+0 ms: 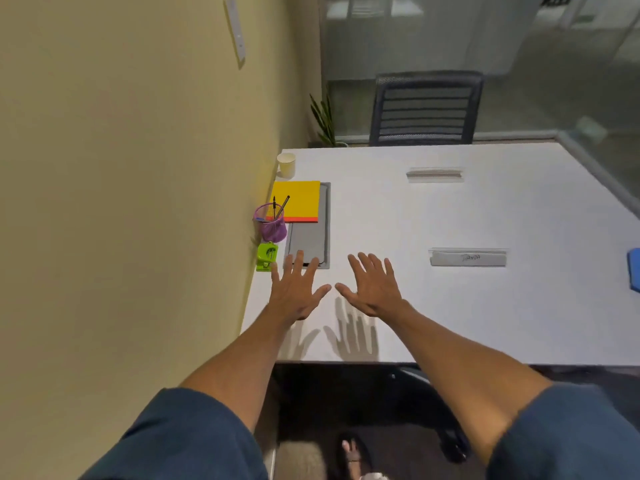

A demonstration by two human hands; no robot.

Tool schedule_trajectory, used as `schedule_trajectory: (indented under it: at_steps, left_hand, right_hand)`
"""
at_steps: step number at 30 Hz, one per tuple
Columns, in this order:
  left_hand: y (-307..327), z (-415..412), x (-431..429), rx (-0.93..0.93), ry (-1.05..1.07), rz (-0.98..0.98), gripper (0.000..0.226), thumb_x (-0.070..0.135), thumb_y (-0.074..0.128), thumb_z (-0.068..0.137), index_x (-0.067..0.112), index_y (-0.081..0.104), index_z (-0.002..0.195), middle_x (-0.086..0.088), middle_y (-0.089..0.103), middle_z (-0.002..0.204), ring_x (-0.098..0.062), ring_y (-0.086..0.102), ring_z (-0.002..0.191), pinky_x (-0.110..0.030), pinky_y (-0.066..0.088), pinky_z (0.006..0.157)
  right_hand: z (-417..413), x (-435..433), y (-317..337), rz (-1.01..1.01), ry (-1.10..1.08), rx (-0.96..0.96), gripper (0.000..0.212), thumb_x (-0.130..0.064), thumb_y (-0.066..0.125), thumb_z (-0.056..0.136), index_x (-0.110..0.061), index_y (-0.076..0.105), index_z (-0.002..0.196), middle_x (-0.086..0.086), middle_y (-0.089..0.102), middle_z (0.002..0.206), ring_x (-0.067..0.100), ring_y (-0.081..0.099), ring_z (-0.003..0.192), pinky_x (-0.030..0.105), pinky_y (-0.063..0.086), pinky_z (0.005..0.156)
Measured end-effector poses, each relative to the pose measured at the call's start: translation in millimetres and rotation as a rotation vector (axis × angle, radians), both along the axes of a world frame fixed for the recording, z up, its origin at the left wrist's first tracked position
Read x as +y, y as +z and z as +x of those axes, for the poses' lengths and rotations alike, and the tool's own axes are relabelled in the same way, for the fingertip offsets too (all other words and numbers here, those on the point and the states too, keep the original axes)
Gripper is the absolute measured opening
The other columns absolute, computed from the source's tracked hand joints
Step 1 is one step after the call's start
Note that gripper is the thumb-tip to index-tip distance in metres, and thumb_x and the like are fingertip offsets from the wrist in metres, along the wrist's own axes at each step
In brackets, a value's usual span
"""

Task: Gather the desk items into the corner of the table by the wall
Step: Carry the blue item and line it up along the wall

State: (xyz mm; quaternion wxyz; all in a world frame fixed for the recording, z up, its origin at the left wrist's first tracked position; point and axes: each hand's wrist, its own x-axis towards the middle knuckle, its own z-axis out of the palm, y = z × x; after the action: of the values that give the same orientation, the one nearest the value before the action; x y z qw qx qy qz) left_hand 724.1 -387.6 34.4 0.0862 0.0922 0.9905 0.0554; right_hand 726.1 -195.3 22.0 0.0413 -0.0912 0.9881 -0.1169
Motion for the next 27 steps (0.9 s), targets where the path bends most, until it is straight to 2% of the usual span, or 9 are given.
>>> schedule_trajectory:
  at_steps: [5, 12, 20, 27]
  left_hand:
    - [25.1, 20.1, 35.9, 0.065, -0.163, -0.066, 0.072, 0.064, 0.024, 0.095, 0.026, 0.01, 0.154, -0.01, 0.0, 0.163, -0.032, 0.0, 0.149, -0.059, -0.001, 0.116]
    - [47.7, 25.9, 99.3, 0.082, -0.288, -0.057, 0.072, 0.065, 0.022, 0.095, 0.026, 0.009, 0.154, -0.008, -0.002, 0.163, -0.032, -0.002, 0.149, -0.059, -0.001, 0.115]
    - [61.0, 49.7, 237.0, 0.101, -0.475, -0.085, 0.074, 0.067, 0.019, 0.093, 0.026, 0.01, 0.154, -0.01, 0.0, 0.163, -0.034, 0.001, 0.149, -0.059, -0.001, 0.116]
    - [71.6, 73.3, 351.9, 0.115, -0.503, -0.043, 0.074, 0.068, 0.018, 0.092, 0.026, 0.012, 0.153, -0.009, 0.001, 0.163, -0.034, 0.002, 0.149, -0.06, -0.001, 0.116]
  right_hand:
    - [49.7, 33.0, 17.4, 0.016, -0.132, 0.021, 0.076, -0.064, 0.029, 0.094, -0.019, 0.019, 0.153, 0.009, 0.022, 0.16, 0.029, 0.015, 0.148, 0.052, 0.006, 0.119]
    - [81.9, 95.2, 43.1, 0.026, -0.293, 0.005, 0.075, -0.065, 0.032, 0.092, -0.02, 0.022, 0.151, 0.008, 0.025, 0.157, 0.031, 0.016, 0.146, 0.055, 0.006, 0.117]
    - [132.0, 217.6, 67.0, 0.055, -0.456, -0.004, 0.076, -0.065, 0.032, 0.092, -0.019, 0.022, 0.151, 0.011, 0.024, 0.157, 0.032, 0.017, 0.146, 0.057, 0.008, 0.117]
    - [165.4, 326.2, 84.3, 0.095, -0.488, -0.063, 0.076, -0.065, 0.03, 0.094, -0.021, 0.015, 0.153, 0.012, 0.017, 0.16, 0.034, 0.011, 0.148, 0.056, 0.005, 0.117]
